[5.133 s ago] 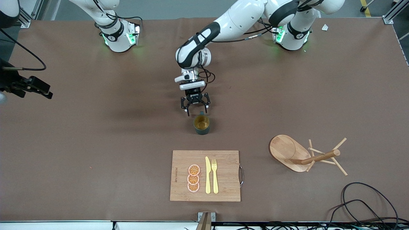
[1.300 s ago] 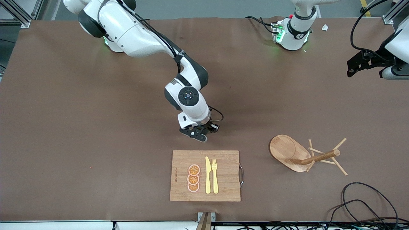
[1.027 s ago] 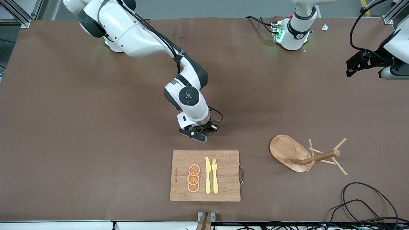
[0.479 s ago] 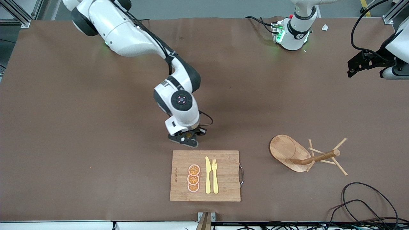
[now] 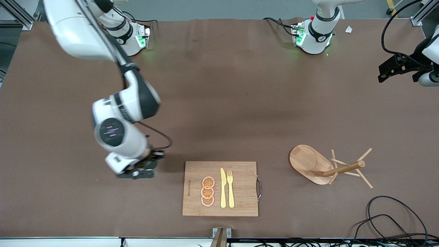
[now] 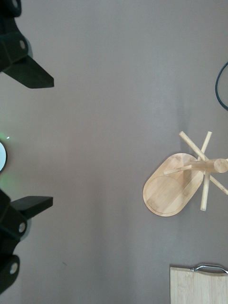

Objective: Transfer cup from left to right arm and place
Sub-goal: 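Carry the mug with the right gripper away from the cutting board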

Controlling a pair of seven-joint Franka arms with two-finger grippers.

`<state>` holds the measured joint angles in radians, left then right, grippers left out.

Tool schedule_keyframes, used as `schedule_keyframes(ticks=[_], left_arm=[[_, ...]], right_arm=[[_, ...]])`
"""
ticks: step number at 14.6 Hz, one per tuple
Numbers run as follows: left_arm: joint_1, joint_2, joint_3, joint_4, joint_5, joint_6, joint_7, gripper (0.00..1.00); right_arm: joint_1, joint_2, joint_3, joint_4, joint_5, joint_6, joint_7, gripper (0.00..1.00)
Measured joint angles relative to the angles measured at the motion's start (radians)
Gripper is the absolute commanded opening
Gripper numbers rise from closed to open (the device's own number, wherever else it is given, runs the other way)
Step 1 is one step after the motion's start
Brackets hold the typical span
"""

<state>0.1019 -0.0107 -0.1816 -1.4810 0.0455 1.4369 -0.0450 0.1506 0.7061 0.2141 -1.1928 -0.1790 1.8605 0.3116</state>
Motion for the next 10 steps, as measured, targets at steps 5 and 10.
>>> schedule_keyframes(ticks=[5,10], left_arm=[[-0.003,0.000,-0.011,0.000,-0.001,0.005,0.000,1.00],[-0.010,0.000,-0.013,0.000,-0.002,0.012,0.000,1.00]], right_arm=[[-0.166,-0.069,0.005,-0.175,0.001,0.095,-0.267,0.00],[-0.261,-0.174,0.006,-0.508,0.001,0.366,-0.408,0.01]])
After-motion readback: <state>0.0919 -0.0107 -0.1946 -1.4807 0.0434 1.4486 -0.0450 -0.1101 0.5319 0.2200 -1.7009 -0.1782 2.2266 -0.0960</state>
